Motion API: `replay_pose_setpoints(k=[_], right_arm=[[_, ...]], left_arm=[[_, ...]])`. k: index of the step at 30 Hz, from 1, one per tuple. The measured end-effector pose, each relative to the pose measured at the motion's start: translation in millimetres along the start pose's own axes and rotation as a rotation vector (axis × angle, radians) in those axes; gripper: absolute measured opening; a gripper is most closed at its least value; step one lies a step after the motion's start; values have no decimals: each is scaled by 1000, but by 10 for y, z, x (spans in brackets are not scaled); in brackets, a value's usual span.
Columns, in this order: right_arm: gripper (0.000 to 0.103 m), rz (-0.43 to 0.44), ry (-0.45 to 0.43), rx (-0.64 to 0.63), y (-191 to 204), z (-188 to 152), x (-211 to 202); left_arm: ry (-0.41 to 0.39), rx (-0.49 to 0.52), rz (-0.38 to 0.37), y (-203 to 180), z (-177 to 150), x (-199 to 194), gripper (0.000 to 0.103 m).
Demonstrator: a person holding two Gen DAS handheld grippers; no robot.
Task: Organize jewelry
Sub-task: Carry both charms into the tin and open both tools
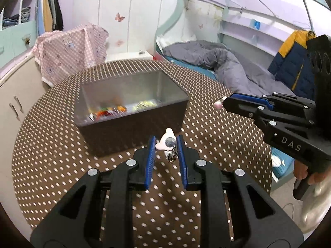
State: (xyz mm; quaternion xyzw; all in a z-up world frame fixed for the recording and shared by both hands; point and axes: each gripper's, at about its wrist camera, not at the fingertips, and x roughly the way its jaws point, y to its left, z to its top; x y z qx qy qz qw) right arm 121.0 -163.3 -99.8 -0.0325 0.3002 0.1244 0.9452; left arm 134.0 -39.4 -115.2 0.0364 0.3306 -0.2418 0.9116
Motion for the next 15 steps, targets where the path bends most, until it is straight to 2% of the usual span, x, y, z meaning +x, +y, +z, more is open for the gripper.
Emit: replay_pose_setpoints(k=[9,15], right_arm=[[14,33,-63,-33,118,320,75],[14,65,-63,-52,188,437,223]], left_arm=[[-90,-57,49,228,271,-127,21],[-123,-94,67,355,434,-107,21]])
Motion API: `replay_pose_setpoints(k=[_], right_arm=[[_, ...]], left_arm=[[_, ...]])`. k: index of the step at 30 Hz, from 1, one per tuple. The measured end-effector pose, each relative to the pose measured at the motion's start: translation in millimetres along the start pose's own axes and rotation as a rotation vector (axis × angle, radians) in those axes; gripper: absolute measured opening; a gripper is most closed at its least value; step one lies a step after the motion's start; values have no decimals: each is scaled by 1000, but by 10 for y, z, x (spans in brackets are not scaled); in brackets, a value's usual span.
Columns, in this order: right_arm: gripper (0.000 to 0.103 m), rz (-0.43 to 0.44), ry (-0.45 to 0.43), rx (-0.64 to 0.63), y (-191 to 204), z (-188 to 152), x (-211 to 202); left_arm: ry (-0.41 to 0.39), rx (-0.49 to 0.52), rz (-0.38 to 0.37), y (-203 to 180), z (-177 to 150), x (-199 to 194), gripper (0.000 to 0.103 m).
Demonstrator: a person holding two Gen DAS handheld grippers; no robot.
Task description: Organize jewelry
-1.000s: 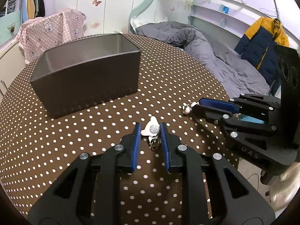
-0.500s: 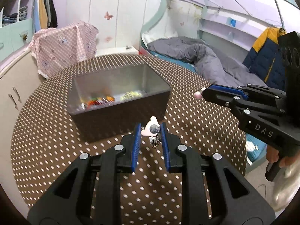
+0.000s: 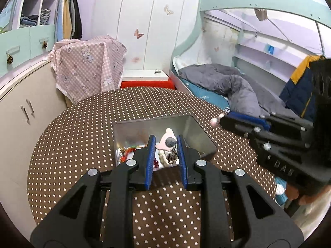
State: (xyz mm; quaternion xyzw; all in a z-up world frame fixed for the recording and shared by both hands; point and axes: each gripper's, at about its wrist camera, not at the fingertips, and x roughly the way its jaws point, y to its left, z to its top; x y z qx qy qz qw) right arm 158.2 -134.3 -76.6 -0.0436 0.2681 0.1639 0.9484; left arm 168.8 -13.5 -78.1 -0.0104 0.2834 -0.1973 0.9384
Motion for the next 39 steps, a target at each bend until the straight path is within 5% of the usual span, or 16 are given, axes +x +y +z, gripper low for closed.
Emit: replay_pose_setpoints(k=[8,9,11,25,39], right_arm=[[21,40,28,-2,8,55,148],[33,40,31,2,3,58,154],[49,17,27,9,-27,62,146],[57,-2,40,38,-81,64,160],[73,-39,-36,37,37,83,-245]], left_arm=[[-12,-12,38,93,64,135,27],[-4,-13,43,102,65,155,53],[-11,-33,109,137,56,169,72],[-1,-58,109,239,44,134,72],[-68,-49,140,32,24,-309,77]])
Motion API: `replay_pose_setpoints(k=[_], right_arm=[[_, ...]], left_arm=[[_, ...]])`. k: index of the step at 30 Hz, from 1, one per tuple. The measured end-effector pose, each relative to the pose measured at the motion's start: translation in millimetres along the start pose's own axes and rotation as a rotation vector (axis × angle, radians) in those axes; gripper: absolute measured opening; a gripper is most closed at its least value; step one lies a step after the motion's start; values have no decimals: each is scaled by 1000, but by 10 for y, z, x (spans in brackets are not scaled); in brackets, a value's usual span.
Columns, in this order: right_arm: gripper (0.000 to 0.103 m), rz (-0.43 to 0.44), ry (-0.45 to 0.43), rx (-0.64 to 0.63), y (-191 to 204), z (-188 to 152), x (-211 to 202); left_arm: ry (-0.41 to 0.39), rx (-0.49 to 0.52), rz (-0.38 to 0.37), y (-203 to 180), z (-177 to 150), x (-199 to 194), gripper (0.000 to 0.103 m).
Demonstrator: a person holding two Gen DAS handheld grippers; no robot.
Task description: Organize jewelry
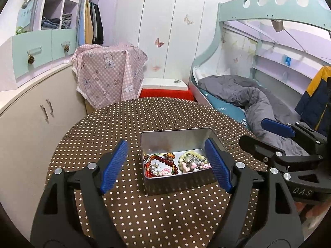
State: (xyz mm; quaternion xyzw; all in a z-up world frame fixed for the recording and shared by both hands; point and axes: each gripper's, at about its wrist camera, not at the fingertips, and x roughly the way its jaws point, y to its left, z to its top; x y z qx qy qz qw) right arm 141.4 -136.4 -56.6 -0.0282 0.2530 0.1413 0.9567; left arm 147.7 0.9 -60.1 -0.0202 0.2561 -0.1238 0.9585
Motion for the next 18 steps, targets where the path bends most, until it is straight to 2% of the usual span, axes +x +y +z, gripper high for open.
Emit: replay_pose_setpoints(k=[18], right_arm=[[90,-54,-144,-5,230,-43,-738]], left_arm=[[-156,42,47,-144,-21,-875,81]])
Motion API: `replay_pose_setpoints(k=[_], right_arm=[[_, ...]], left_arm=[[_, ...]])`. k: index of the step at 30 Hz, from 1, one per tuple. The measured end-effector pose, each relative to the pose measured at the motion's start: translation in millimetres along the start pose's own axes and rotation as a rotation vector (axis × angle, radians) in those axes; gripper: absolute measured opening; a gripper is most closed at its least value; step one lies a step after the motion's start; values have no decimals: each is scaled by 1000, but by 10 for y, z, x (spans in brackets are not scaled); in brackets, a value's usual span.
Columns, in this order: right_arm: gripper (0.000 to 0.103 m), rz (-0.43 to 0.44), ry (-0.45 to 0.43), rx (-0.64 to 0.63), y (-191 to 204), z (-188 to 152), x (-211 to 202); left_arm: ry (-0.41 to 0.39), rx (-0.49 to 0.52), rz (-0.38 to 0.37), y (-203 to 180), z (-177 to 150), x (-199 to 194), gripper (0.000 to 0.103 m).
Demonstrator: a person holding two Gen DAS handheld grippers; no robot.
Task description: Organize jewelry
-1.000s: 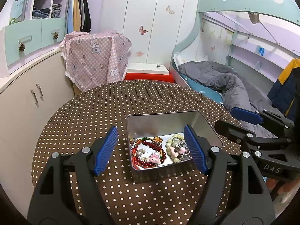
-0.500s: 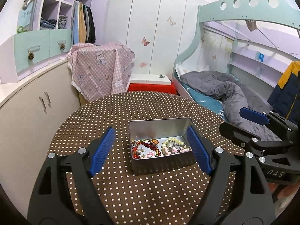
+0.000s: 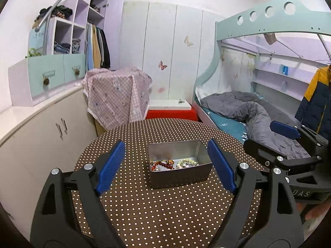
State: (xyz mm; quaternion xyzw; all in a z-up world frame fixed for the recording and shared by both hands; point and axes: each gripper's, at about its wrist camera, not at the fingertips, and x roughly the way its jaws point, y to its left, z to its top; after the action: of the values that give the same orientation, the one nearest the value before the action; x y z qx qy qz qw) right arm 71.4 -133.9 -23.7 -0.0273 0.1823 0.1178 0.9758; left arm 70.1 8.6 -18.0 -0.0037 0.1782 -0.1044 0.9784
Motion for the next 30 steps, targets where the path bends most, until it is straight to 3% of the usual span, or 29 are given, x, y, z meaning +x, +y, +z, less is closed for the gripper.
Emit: replay_pose_setpoints(k=[10,30], right_arm=[[91,-14,-63,9,-20,13,-259],[93,-15,-82,9,-3,-13,-355]], left_arm=[[-56,18,7,-97,79,-253,81],[-62,24,9,-133,107,-342,81]])
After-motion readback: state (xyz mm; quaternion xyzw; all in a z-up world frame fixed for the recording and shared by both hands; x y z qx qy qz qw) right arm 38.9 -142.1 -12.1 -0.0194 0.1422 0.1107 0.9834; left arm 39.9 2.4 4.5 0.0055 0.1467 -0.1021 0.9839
